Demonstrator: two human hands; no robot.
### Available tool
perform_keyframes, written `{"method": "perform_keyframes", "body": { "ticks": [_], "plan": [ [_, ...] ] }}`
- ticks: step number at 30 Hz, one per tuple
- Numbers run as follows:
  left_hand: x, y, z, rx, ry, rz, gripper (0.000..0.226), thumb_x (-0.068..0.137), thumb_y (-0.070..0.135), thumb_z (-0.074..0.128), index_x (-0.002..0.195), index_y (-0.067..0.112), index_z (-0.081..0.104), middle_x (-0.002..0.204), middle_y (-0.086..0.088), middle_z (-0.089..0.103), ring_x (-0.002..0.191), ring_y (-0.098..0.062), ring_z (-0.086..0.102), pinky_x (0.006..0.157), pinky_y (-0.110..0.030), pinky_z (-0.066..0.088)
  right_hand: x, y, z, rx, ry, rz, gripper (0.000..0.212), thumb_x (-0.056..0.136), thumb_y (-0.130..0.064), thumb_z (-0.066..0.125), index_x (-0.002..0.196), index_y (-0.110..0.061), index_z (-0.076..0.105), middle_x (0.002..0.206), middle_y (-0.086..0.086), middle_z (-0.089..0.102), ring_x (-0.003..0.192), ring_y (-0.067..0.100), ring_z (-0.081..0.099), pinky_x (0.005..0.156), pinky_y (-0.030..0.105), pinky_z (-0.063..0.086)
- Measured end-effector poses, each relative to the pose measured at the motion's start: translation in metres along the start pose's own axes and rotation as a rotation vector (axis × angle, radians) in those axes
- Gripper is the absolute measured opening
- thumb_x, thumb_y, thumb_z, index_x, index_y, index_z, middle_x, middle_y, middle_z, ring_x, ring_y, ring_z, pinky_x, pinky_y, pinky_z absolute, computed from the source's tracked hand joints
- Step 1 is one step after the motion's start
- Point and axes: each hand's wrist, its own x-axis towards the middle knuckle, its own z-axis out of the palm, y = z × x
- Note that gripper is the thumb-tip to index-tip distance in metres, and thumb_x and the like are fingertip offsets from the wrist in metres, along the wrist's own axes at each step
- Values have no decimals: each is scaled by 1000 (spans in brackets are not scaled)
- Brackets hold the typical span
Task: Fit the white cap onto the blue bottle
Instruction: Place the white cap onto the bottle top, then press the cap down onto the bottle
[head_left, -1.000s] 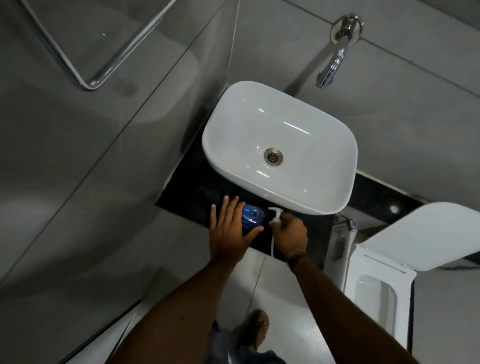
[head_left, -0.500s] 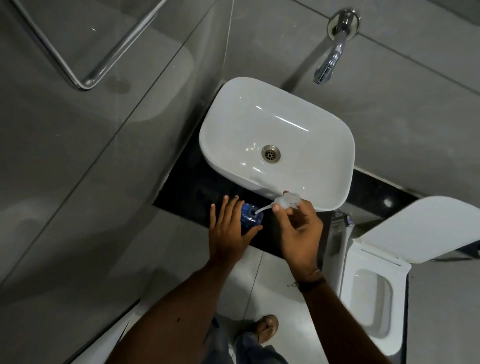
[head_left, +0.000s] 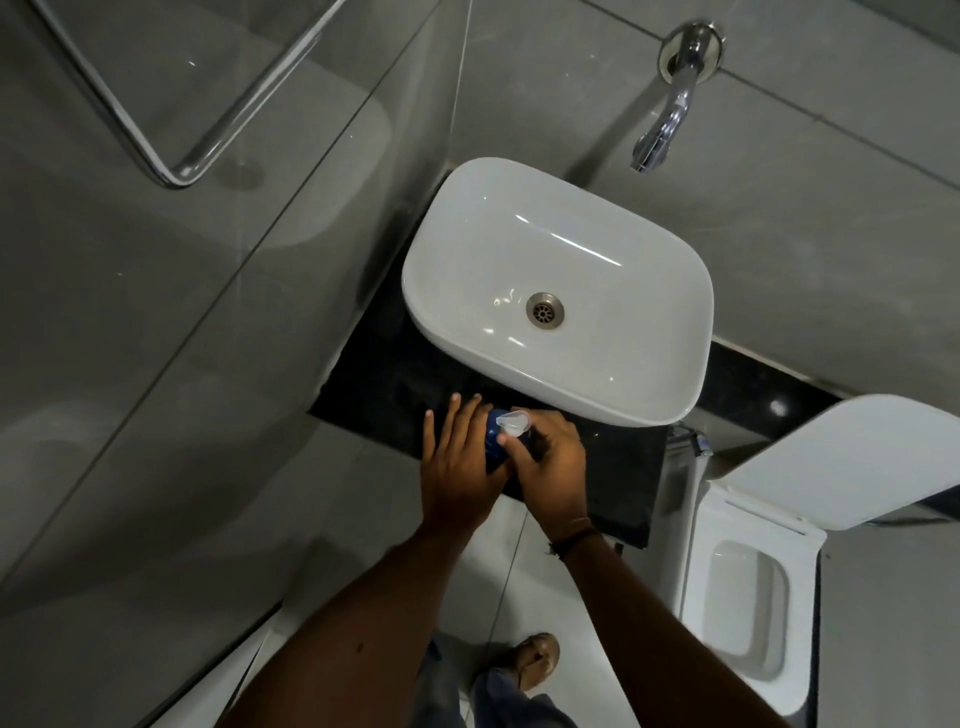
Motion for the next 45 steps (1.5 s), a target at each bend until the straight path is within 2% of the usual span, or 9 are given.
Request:
{"method": "perform_keyframes", "body": {
  "ticks": [7, 12, 16, 20, 24, 29, 34, 40, 45],
  "plan": [
    [-2, -2, 1, -4, 25, 17, 68, 106, 56, 31, 144, 5, 56, 151, -12, 57, 150, -29, 40, 124, -58, 26, -3, -6, -10, -122, 82, 98, 46, 62, -61, 87, 85, -28, 64, 91, -12, 64, 92, 13, 59, 76, 28, 53],
    [-1, -5, 4, 1, 27, 30, 55, 97, 33, 65, 144, 7, 55, 151, -11, 57, 151, -29, 38, 124, -59, 26, -10, -1, -10, -74, -72, 87, 72, 64, -45, 95, 127, -23, 68, 121, -5, 59, 117, 13, 50, 98, 15, 45],
    [0, -2, 0, -41, 28, -3, 63, 106, 51, 33, 143, 6, 56, 150, -11, 58, 149, -30, 42, 125, -58, 25, -6, -1, -13, -57, 109, 135, 40, 60, -45, 94, 73, -25, 63, 94, 3, 66, 95, 22, 57, 81, 35, 52],
    [0, -3, 1, -19, 25, 19, 52, 99, 36, 54, 143, 8, 57, 149, -10, 59, 150, -28, 40, 124, -59, 26, -5, -3, -15, -62, -82, 59, 74, 60, -35, 99, 127, -22, 71, 130, -3, 59, 126, 16, 48, 106, 7, 36],
    [0, -2, -2, -39, 32, -2, 58, 100, 45, 49, 141, 5, 58, 148, -11, 60, 148, -29, 44, 122, -60, 28, 2, -7, -17, -25, 75, 58, 45, 55, -29, 101, 81, -20, 65, 101, 5, 65, 102, 33, 62, 88, 42, 55],
    [1, -1, -1, -21, 14, -2, 59, 90, 29, 74, 142, 7, 57, 148, -10, 60, 150, -27, 41, 124, -59, 27, 6, -8, -24, -54, -163, -22, 68, 65, -17, 98, 129, -16, 72, 127, 6, 65, 127, 27, 56, 113, 37, 46],
    [1, -3, -1, -47, 12, 13, 71, 98, 61, 49, 141, 6, 58, 148, -10, 60, 148, -28, 44, 122, -61, 29, 15, -20, -17, -92, -87, 31, 27, 75, -19, 91, 100, -19, 81, 109, 1, 71, 110, 21, 63, 99, 34, 56],
    [0, -4, -1, -31, -6, 13, 84, 98, 73, 31, 143, 6, 57, 149, -10, 59, 149, -28, 42, 122, -62, 28, 25, -35, -3, -108, 4, 180, 24, 66, -20, 95, 80, -18, 76, 86, -1, 76, 81, 13, 73, 76, 31, 64],
    [3, -1, -2, -41, 16, 1, 76, 101, 65, 35, 141, 5, 58, 147, -10, 61, 148, -28, 43, 121, -62, 30, 21, -28, -16, -148, -109, 119, 48, 65, -18, 97, 110, -22, 81, 111, -4, 71, 103, 12, 66, 100, 29, 56]
  ]
}}
